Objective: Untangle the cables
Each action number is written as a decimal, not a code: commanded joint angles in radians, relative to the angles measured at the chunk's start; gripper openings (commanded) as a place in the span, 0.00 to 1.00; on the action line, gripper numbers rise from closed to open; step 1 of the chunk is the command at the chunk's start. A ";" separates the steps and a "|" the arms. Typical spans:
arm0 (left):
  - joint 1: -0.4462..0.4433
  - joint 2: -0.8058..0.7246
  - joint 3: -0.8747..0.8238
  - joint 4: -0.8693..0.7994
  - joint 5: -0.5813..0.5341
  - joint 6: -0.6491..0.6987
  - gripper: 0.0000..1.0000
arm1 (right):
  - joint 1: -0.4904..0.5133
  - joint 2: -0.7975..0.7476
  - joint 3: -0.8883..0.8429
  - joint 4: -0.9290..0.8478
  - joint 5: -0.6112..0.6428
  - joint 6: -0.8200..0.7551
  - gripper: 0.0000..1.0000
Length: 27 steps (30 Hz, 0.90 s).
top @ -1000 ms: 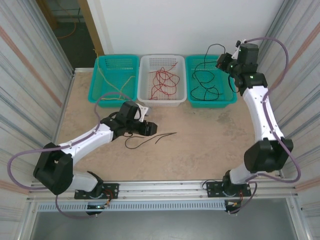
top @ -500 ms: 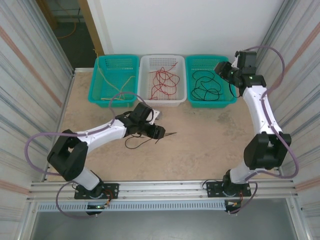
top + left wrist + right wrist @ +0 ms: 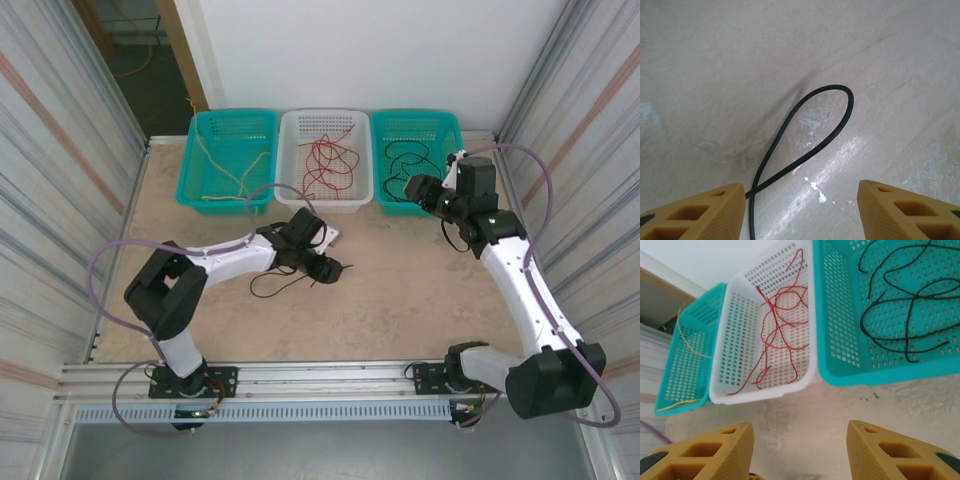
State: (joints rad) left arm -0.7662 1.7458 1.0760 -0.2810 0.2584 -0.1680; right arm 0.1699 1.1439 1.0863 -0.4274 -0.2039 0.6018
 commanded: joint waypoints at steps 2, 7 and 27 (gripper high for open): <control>0.002 0.037 0.034 0.016 -0.032 0.045 0.59 | 0.005 -0.051 -0.031 0.002 0.002 0.036 0.52; 0.004 0.087 0.059 0.024 -0.029 0.046 0.51 | 0.008 -0.077 -0.061 -0.006 -0.008 0.048 0.52; 0.113 -0.196 0.009 0.140 0.140 -0.124 0.00 | 0.066 -0.090 -0.059 0.030 -0.067 0.063 0.54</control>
State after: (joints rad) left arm -0.6910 1.6627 1.0985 -0.2005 0.3016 -0.2176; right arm 0.2211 1.0779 1.0180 -0.4263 -0.2302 0.6476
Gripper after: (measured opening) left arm 0.067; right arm 0.535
